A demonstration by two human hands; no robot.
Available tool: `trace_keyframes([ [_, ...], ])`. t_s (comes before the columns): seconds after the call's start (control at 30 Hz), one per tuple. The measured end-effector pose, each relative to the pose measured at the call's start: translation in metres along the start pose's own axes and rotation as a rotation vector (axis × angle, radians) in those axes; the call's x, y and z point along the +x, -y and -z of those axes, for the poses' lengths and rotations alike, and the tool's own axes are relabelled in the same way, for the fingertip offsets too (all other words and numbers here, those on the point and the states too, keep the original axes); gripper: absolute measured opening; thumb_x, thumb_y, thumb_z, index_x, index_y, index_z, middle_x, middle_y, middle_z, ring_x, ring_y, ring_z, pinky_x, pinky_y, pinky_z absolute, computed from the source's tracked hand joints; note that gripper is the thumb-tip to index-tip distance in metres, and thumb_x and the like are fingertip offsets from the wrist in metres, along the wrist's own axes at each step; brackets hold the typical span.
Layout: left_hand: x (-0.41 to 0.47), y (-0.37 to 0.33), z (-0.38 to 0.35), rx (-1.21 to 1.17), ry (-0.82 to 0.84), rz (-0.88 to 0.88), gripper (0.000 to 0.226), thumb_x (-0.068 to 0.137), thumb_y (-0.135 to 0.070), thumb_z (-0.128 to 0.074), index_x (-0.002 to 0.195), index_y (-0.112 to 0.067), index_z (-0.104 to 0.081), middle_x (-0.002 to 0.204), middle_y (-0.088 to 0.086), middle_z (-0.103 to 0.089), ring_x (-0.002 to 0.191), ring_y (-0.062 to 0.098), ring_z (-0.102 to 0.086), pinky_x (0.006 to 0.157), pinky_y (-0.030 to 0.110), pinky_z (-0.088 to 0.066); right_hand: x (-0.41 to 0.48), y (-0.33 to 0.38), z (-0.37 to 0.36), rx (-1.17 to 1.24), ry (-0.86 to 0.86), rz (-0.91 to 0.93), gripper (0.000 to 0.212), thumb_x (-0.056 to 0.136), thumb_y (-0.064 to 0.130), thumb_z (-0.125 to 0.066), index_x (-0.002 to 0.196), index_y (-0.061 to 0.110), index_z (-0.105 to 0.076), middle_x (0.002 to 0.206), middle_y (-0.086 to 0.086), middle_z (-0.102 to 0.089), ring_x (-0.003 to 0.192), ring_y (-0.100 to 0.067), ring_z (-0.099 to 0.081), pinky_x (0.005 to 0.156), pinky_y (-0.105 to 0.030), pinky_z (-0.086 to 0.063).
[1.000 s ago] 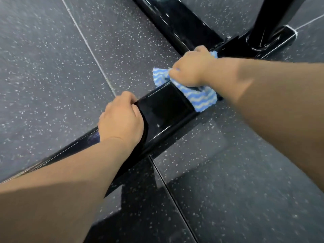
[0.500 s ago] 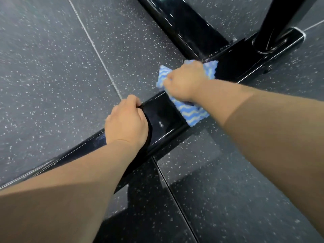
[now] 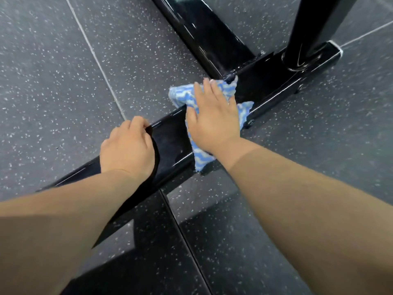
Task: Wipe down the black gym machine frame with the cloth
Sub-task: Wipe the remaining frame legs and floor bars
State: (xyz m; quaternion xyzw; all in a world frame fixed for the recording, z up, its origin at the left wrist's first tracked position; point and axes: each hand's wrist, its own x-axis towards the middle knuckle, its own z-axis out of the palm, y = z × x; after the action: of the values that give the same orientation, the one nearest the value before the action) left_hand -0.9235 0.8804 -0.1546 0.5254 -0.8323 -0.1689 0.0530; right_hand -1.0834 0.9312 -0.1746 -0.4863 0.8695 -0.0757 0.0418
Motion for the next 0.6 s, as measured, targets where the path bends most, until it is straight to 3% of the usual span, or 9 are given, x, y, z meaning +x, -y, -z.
trace_keyframes([
  [0.13, 0.011, -0.018, -0.002, 0.003, 0.002, -0.003, 0.014, 0.089, -0.007, -0.035, 0.096, -0.014, -0.045, 0.104, 0.013, -0.054, 0.089, 0.030, -0.043, 0.076, 0.038, -0.026, -0.001, -0.010, 0.002, 0.045, 0.001, 0.001, 0.056, 0.098, 0.035, -0.030, 0.151, 0.020, -0.024, 0.160, 0.001, -0.019, 0.148, -0.015, -0.008, 0.119, -0.045, -0.008],
  [0.27, 0.028, -0.072, -0.024, -0.063, 0.089, -0.057, 0.027, 0.096, -0.022, -0.036, 0.120, -0.014, -0.047, 0.122, 0.012, -0.050, 0.113, 0.035, -0.045, 0.087, 0.042, -0.035, 0.020, -0.047, 0.014, 0.047, 0.040, 0.149, 0.051, 0.100, 0.031, -0.031, 0.150, 0.021, -0.027, 0.157, 0.006, -0.026, 0.148, -0.012, -0.011, 0.119, -0.044, -0.006],
  [0.33, 0.029, -0.089, -0.045, 0.037, 0.001, -0.125, 0.034, 0.098, -0.035, -0.035, 0.126, -0.018, -0.042, 0.124, 0.010, -0.049, 0.115, 0.034, -0.045, 0.093, 0.044, -0.033, 0.037, -0.071, 0.016, 0.058, -0.020, -0.014, 0.051, 0.099, 0.027, -0.029, 0.150, 0.020, -0.026, 0.159, 0.005, -0.023, 0.148, -0.014, -0.009, 0.119, -0.047, -0.002],
  [0.4, 0.031, -0.093, -0.053, 0.040, -0.043, -0.128, 0.036, 0.098, -0.039, -0.032, 0.128, -0.019, -0.039, 0.124, 0.009, -0.050, 0.116, 0.032, -0.045, 0.095, 0.046, -0.031, 0.046, -0.082, 0.013, 0.071, -0.141, -0.247, 0.052, 0.097, 0.025, -0.028, 0.149, 0.017, -0.026, 0.158, 0.002, -0.023, 0.148, -0.017, -0.010, 0.119, -0.047, -0.004],
  [0.47, 0.033, -0.092, -0.055, 0.028, -0.030, -0.139, 0.036, 0.098, -0.038, -0.031, 0.129, -0.020, -0.038, 0.126, 0.007, -0.049, 0.118, 0.031, -0.044, 0.097, 0.047, -0.030, 0.036, -0.073, 0.009, 0.031, -0.195, -0.367, 0.055, 0.096, 0.026, -0.029, 0.149, 0.016, -0.026, 0.156, 0.002, -0.026, 0.147, -0.018, -0.014, 0.119, -0.048, -0.009],
  [0.6, 0.032, -0.090, -0.053, 0.024, -0.014, -0.131, 0.031, 0.098, -0.036, -0.031, 0.123, -0.020, -0.041, 0.126, 0.007, -0.050, 0.119, 0.030, -0.045, 0.097, 0.046, -0.030, -0.002, -0.053, 0.001, 0.094, -0.127, 0.104, 0.053, 0.092, 0.033, -0.032, 0.144, 0.027, -0.042, 0.152, 0.004, -0.039, 0.142, -0.019, -0.030, 0.115, -0.050, -0.018],
])
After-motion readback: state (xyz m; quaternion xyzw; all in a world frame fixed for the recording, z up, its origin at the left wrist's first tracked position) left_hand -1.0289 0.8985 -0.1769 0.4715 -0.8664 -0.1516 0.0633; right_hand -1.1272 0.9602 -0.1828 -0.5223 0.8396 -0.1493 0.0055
